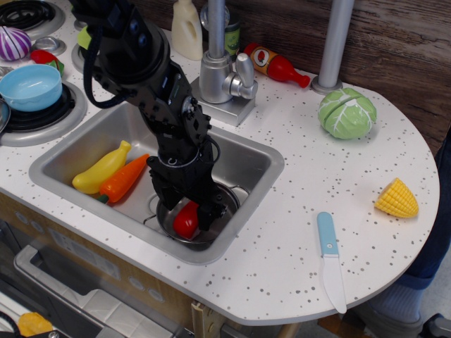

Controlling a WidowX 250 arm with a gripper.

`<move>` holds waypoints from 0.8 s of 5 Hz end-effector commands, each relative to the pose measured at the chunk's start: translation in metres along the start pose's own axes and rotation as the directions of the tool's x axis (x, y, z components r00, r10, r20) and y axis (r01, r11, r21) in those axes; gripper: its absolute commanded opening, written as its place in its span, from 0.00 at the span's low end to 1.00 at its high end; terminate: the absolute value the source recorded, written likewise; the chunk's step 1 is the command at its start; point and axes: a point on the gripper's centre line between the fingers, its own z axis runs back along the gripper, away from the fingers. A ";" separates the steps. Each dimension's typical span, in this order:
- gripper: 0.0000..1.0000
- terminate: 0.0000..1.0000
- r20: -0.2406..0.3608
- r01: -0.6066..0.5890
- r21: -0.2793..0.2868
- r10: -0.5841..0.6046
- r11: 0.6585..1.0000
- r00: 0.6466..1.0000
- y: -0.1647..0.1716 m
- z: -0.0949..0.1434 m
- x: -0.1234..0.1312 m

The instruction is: Take sushi out of pan

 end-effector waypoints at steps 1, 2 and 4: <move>1.00 0.00 0.063 0.005 0.012 -0.006 1.000 0.998 0.003 -0.005 0.001; 1.00 0.00 0.098 -0.009 0.014 0.007 1.000 0.995 0.005 -0.014 -0.001; 0.00 0.00 0.027 -0.065 0.013 0.065 0.998 0.998 0.000 0.010 0.010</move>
